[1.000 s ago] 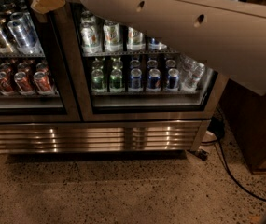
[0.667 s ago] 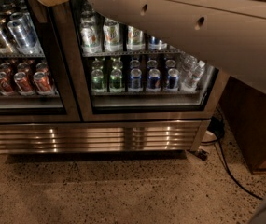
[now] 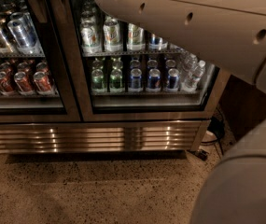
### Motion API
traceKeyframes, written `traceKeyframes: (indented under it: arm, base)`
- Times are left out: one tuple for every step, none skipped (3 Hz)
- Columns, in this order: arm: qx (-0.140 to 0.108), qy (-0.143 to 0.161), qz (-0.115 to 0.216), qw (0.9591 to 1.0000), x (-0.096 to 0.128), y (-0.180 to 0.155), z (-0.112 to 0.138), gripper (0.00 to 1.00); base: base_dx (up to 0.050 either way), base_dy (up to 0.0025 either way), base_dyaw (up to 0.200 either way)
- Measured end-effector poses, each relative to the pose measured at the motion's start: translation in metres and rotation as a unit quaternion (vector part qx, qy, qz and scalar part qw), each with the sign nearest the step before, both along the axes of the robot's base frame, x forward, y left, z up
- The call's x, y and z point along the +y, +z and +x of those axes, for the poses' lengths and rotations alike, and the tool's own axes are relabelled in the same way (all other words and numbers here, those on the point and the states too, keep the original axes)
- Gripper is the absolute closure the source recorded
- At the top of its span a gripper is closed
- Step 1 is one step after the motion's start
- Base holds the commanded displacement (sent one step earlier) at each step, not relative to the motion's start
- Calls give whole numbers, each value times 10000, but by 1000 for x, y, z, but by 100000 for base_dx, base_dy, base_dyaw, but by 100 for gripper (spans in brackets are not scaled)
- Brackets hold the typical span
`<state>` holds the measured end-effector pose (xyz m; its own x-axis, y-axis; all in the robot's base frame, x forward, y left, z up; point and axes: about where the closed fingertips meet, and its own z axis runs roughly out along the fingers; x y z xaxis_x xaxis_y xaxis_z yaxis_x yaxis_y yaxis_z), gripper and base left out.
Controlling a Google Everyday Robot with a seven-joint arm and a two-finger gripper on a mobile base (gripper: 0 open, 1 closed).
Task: Open right fridge door
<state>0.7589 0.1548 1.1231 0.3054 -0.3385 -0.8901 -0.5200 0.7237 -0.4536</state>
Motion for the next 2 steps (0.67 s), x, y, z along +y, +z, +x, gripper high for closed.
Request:
traceKeyframes:
  arm:
    - [135,43,433,9990,10,-1,4,0]
    - [136,43,433,9990,10,-1,4,0]
  base:
    - [0,0,0]
    - [0,0,0]
